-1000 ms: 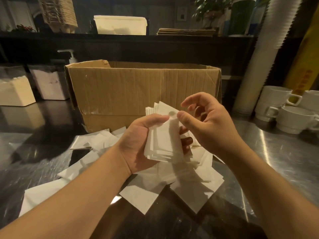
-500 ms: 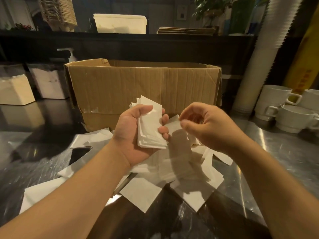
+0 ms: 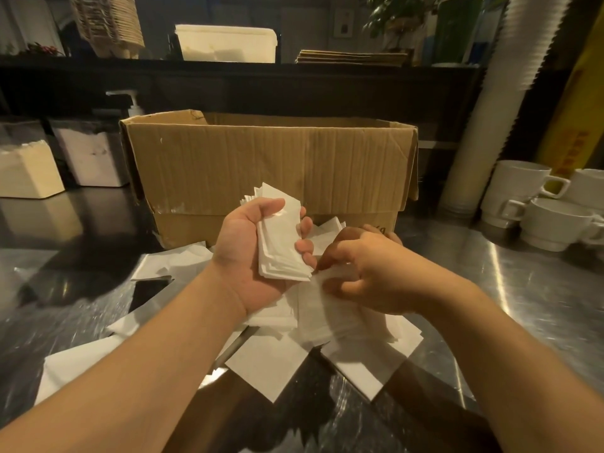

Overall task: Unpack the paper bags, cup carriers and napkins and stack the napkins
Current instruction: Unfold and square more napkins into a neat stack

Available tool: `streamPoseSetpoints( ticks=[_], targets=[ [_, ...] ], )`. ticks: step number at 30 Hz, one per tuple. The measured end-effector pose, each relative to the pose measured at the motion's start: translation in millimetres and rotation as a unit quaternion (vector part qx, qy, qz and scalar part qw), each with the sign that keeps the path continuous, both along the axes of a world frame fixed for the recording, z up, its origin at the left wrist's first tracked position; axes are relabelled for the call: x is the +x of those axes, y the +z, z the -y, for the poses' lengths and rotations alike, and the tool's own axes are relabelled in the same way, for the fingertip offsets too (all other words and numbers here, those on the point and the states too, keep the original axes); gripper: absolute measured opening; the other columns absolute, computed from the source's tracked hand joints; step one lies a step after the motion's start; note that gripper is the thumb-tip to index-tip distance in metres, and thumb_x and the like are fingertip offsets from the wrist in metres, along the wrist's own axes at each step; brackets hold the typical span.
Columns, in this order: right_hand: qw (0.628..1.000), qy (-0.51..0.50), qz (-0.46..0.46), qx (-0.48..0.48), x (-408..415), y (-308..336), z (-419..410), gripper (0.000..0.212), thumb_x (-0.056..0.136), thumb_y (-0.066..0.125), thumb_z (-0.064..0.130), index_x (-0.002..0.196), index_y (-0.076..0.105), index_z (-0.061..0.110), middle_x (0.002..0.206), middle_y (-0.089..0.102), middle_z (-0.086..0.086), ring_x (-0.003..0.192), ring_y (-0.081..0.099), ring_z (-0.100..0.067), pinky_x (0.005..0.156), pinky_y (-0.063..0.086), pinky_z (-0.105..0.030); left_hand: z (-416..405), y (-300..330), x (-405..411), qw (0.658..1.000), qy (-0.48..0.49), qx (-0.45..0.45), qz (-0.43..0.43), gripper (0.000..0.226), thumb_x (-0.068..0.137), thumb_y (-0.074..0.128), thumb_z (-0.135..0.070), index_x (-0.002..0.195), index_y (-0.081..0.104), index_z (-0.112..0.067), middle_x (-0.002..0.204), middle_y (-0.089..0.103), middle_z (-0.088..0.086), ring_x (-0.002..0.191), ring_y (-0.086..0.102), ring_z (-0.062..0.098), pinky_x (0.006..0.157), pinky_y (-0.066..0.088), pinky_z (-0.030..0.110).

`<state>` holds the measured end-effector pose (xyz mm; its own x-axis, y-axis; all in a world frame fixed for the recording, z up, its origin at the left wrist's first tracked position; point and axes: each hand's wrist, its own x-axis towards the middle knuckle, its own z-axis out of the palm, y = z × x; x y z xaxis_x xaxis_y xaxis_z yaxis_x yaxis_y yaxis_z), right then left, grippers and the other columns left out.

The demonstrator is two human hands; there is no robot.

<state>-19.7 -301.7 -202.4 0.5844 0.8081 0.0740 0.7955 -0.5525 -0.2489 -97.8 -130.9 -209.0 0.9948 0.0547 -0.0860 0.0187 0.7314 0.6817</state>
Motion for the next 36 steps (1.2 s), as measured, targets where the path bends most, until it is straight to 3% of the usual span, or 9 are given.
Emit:
streamPoseSetpoints(
  ticks=[5,9,11,17,20,25,29,34,36],
  targets=[
    [1.000,-0.001,0.006,0.011,3,-2,-1,0.033,0.097,0.065,0.019,0.119,0.068,0.044,0.123,0.054,0.019,0.116,0.044,-0.015,0.107,0.041,-0.046,0,1,0,1.000,0.000,-0.002,-0.002,0.041,0.079,0.057,-0.028,0.116,0.056,-0.012,0.087,0.058,0.007,0.065,0.044,0.020,0.068,0.037,0.031],
    [1.000,0.001,0.001,0.015,2,-1,-1,0.042,0.095,0.064,0.006,0.115,0.068,0.042,0.117,0.056,0.018,0.108,0.046,-0.011,0.095,0.041,-0.026,1,2,-2,1.000,0.003,-0.010,0.000,0.040,0.080,0.057,-0.028,0.116,0.055,-0.011,0.087,0.057,0.007,0.066,0.043,0.019,0.068,0.037,0.032],
    [1.000,-0.007,0.005,0.026,1,1,0,0.045,0.095,0.064,0.003,0.118,0.063,0.041,0.111,0.054,0.019,0.105,0.047,-0.010,0.097,0.043,-0.028,0,1,-2,1.000,0.006,-0.015,0.000,0.040,0.081,0.057,-0.028,0.117,0.056,-0.011,0.087,0.057,0.007,0.066,0.043,0.019,0.068,0.038,0.032],
    [0.993,0.006,-0.004,0.114,-1,4,2,0.017,0.099,0.062,0.021,0.108,0.065,0.036,0.099,0.058,0.018,0.095,0.057,-0.011,0.083,0.052,-0.025,-5,-1,0,1.000,0.012,0.003,0.004,0.042,0.079,0.059,-0.028,0.118,0.056,-0.012,0.089,0.058,0.007,0.066,0.046,0.020,0.067,0.041,0.032],
    [0.958,0.028,-0.145,0.247,1,10,11,0.008,0.093,0.067,0.021,0.094,0.068,0.029,0.093,0.068,0.009,0.091,0.068,-0.015,0.082,0.061,-0.034,-5,1,-1,1.000,0.013,0.012,0.011,0.042,0.079,0.060,-0.027,0.118,0.055,-0.012,0.090,0.058,0.008,0.069,0.049,0.021,0.069,0.043,0.032],
    [0.862,0.109,-0.341,0.359,0,17,17,0.014,0.084,0.072,0.024,0.092,0.073,0.014,0.101,0.074,-0.009,0.100,0.072,-0.028,0.095,0.059,-0.041,-3,-3,2,0.998,-0.038,0.051,0.025,0.056,0.081,0.062,-0.023,0.133,0.060,-0.003,0.134,0.061,0.015,0.121,0.058,0.032,0.106,0.044,0.038],
    [0.863,0.045,-0.329,0.381,-1,12,9,0.005,0.093,0.070,0.018,0.091,0.075,0.017,0.098,0.075,-0.003,0.100,0.070,-0.032,0.096,0.058,-0.050,7,-5,-5,0.986,-0.087,0.136,0.042,0.042,0.085,0.058,-0.029,0.113,0.077,-0.005,0.106,0.070,0.019,0.090,0.068,0.034,0.092,0.050,0.049],
    [0.871,-0.002,-0.306,0.385,-5,9,2,0.005,0.092,0.073,0.026,0.096,0.074,0.024,0.094,0.072,0.010,0.092,0.070,-0.017,0.070,0.060,-0.024,6,-10,-2,0.982,-0.145,0.111,0.052,0.058,0.096,0.056,-0.048,0.138,0.062,-0.008,0.118,0.066,0.020,0.102,0.065,0.038,0.094,0.052,0.052],
    [0.878,-0.010,-0.277,0.392,-8,7,0,0.009,0.092,0.072,0.027,0.100,0.070,0.028,0.098,0.070,0.011,0.094,0.070,-0.015,0.068,0.061,-0.023,5,-10,-1,0.978,-0.170,0.106,0.058,0.071,0.092,0.063,-0.056,0.145,0.055,-0.011,0.122,0.064,0.019,0.106,0.065,0.038,0.094,0.053,0.052]
  ],
)
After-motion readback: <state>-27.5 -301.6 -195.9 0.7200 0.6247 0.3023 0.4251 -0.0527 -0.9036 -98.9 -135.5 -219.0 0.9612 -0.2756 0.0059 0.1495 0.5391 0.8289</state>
